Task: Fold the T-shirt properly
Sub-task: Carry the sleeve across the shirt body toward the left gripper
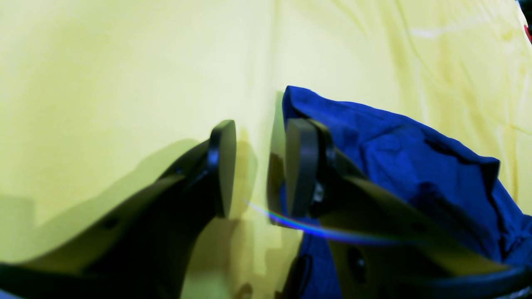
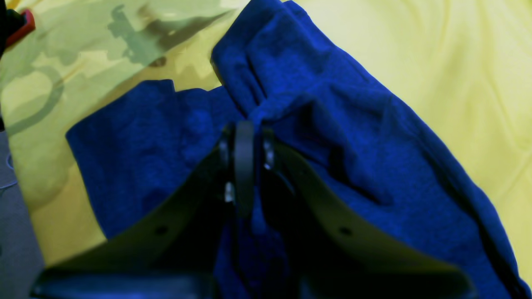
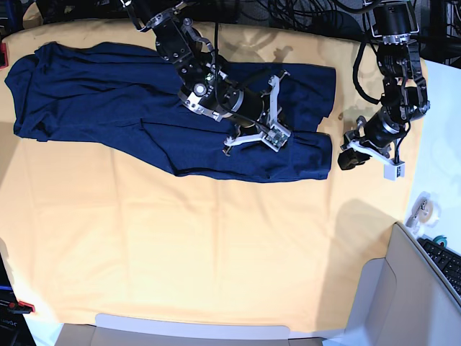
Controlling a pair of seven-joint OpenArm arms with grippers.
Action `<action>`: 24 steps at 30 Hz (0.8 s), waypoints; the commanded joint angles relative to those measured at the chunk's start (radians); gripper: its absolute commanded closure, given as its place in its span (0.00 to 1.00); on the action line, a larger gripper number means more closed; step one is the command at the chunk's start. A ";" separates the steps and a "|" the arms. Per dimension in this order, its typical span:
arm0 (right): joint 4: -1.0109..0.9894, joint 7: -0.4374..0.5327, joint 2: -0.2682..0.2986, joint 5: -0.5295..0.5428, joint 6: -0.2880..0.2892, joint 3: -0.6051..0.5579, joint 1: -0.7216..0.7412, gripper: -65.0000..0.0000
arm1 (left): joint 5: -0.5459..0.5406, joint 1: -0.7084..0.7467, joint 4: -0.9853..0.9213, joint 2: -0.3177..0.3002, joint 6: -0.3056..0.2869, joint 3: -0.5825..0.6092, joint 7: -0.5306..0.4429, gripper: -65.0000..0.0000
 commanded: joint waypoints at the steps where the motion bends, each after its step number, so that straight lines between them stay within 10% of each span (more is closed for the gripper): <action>1: 0.004 0.025 -0.013 0.007 0.000 -0.002 0.014 1.00 | -0.012 -0.012 0.016 -0.014 -0.004 -0.008 -0.017 0.69; 5: -0.045 0.023 -0.013 0.007 0.000 -0.013 0.018 0.95 | -0.012 -0.012 0.016 -0.012 -0.004 -0.008 -0.017 0.69; 15: -0.084 0.023 -0.013 0.007 0.003 -0.153 0.034 0.34 | -0.012 -0.012 0.016 -0.012 -0.004 -0.008 -0.017 0.69; 24: 0.014 0.025 -0.024 0.012 -0.005 -0.048 0.047 0.31 | -0.012 -0.012 0.016 -0.012 -0.004 -0.008 -0.017 0.69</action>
